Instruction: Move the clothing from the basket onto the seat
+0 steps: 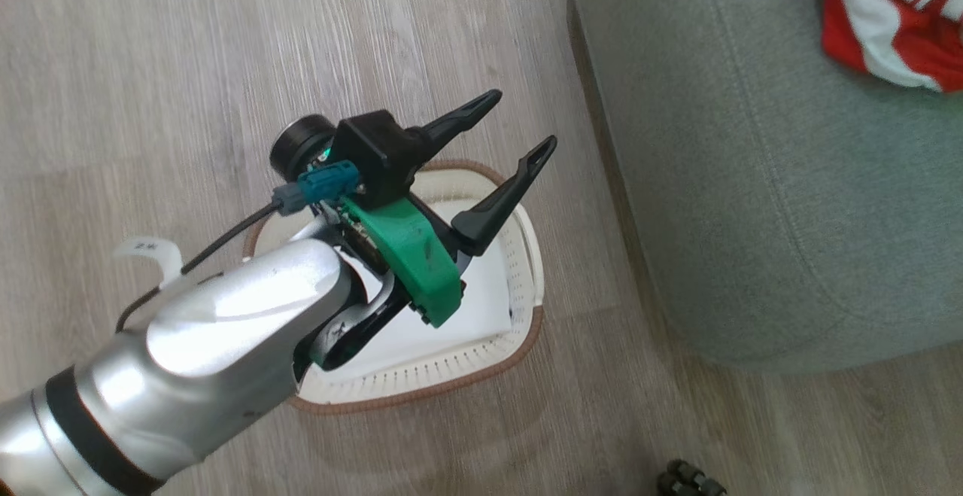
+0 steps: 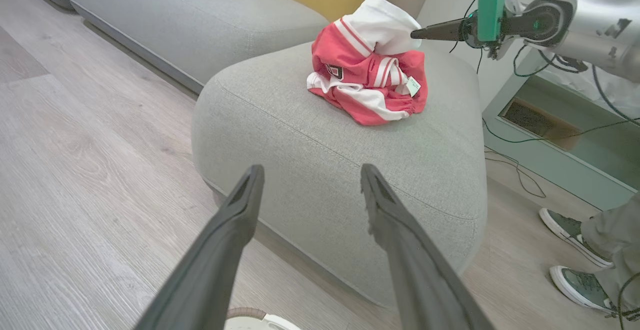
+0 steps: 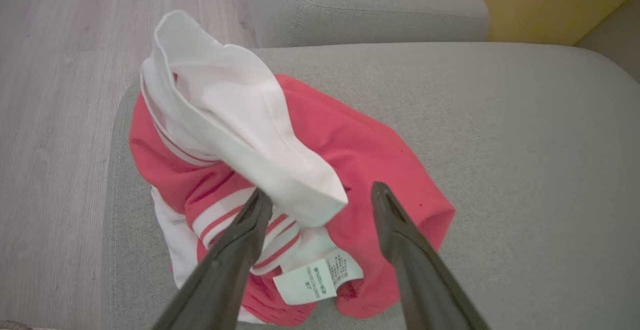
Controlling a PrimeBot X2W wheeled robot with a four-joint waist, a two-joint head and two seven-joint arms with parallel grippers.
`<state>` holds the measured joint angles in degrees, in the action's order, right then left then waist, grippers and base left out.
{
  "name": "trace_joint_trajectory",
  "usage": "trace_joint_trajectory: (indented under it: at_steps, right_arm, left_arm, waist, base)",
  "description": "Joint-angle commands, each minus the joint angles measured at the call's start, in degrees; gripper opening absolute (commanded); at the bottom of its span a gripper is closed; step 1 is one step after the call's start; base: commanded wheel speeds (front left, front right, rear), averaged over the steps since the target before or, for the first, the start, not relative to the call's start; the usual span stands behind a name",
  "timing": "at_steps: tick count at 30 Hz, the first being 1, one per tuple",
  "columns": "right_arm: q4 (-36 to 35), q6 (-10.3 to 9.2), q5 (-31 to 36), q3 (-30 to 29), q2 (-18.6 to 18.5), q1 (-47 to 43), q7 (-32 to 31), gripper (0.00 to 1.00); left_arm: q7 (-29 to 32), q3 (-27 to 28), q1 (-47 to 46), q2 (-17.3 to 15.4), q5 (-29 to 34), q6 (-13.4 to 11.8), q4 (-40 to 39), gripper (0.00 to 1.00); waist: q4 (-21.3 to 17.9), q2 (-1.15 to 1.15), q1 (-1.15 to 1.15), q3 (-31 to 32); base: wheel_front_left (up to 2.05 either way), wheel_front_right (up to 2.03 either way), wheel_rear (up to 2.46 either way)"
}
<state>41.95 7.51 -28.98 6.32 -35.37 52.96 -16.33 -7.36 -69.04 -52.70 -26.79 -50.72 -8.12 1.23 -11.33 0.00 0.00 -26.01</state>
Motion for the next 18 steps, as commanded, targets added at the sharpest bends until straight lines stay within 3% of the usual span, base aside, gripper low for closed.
trace_joint_trajectory:
  at_steps: [1, 9, 14, 18]
  right_arm:
    - [-3.0, -0.02, -0.9, 0.5, -3.4, -1.9, 1.1, 1.0]
    - [-14.6, -0.02, -3.1, -1.4, -6.0, -10.4, 6.6, 1.0]
    - [-22.1, -0.02, -1.8, -5.7, -4.4, -16.7, 7.9, 1.0]
    - [-29.9, -0.02, 0.9, -10.0, -0.8, -22.4, 8.2, 1.0]
  left_arm:
    - [-0.9, 2.8, -0.3, -0.9, -0.4, -0.3, -1.2, 1.0]
    - [-3.5, 4.1, 3.3, -1.1, -2.6, -1.7, -0.3, 1.0]
    - [-4.9, 5.3, 5.0, -1.4, -3.4, -2.5, 0.1, 1.0]
    - [-5.7, 6.2, 6.5, -1.7, -3.9, -3.0, 0.4, 1.0]
  waist:
    - [0.1, 0.0, 0.0, 2.4]
    - [1.4, 0.0, 0.0, 9.0]
    - [3.0, 0.0, 0.0, 12.1]
    - [4.5, 0.0, 0.0, 14.5]
  base:
    - [0.0, 0.0, 0.0]
    - [0.0, 0.0, 0.0]
    - [0.0, 0.0, 0.0]
    - [0.0, 0.0, 0.0]
